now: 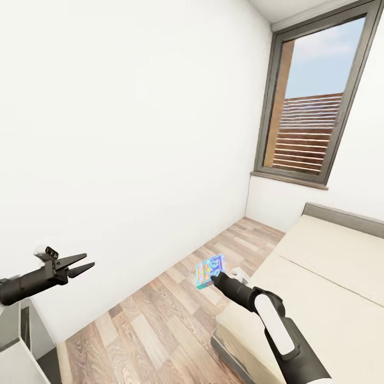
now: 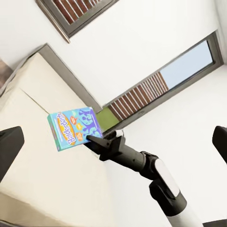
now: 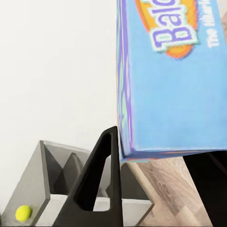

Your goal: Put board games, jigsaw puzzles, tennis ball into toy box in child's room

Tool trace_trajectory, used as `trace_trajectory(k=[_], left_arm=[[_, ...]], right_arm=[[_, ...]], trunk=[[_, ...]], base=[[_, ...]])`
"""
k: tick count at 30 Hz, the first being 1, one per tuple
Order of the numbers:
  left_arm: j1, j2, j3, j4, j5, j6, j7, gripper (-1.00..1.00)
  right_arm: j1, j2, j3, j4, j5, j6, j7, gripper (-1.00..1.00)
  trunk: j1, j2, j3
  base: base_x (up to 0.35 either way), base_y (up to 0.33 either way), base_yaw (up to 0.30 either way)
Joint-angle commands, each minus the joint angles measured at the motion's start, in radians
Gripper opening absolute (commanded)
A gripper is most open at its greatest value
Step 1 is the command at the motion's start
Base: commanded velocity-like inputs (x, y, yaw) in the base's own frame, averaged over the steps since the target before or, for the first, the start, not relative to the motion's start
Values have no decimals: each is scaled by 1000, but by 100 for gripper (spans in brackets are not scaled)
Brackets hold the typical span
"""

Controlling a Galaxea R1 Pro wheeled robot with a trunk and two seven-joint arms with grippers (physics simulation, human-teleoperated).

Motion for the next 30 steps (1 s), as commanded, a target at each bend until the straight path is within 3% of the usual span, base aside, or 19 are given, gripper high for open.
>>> trace_trajectory(k=[1,9,21,30], left_arm=[[-1,0,0,0,-1,11,-4,100],[-1,-1,0,0,-20,11,-3,100],[-1,-1,2,0,-23,11,-5,100],[-2,4,1,0,-22,12,-9,100]], right_arm=[[-1,0,-1,-1,-4,3,-2,-100],[0,0,0,0,-4,3,-2,-100],[-1,-1,-1,1,-4,3,-2,-100],[-1,0,0,1,-4,3,-2,-100]], trunk=[[0,-1,-2],[0,-1,-2],[0,-1,-2],[-34,62,27]], base=[[-102,-312,290],[-33,-263,290],[-25,-22,290],[0,0,290]])
